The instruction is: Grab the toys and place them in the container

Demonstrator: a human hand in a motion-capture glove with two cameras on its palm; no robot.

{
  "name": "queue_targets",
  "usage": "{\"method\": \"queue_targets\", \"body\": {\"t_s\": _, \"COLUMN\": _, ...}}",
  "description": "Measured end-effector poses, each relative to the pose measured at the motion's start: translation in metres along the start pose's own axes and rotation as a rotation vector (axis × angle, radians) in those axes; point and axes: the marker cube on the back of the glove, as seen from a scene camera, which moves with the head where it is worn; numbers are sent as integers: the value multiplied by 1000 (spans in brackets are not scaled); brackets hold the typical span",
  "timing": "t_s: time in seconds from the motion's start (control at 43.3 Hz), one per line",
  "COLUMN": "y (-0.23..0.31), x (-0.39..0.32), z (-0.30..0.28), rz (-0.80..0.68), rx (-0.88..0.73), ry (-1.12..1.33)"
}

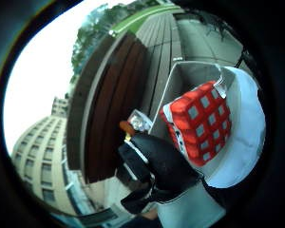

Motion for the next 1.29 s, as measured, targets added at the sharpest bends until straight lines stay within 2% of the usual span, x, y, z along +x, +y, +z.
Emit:
{"method": "queue_targets", "body": {"t_s": 0.162, "y": 23, "x": -2, "z": -14, "rz": 8, "rx": -1, "ry": 68}}
{"method": "queue_targets", "body": {"t_s": 0.3, "y": 31, "x": 36, "z": -28, "rz": 42, "rx": 2, "ry": 124}}
{"method": "queue_targets", "body": {"t_s": 0.462, "y": 37, "x": 110, "z": -41, "rz": 83, "rx": 33, "ry": 194}}
{"method": "queue_targets", "body": {"t_s": 0.693, "y": 62, "x": 270, "z": -37, "rz": 193, "rx": -4, "ry": 237}}
{"method": "queue_targets", "body": {"t_s": 0.809, "y": 77, "x": 339, "z": -27, "rz": 281, "rx": -24, "ry": 210}}
{"method": "queue_targets", "body": {"t_s": 1.04, "y": 99, "x": 423, "z": 15, "rz": 419, "rx": -70, "ry": 190}}
{"method": "queue_targets", "body": {"t_s": 1.155, "y": 105, "x": 458, "z": 39, "rz": 331, "rx": -84, "ry": 168}}
{"method": "queue_targets", "body": {"t_s": 1.294, "y": 112, "x": 483, "z": 73, "rz": 420, "rx": -38, "ry": 185}}
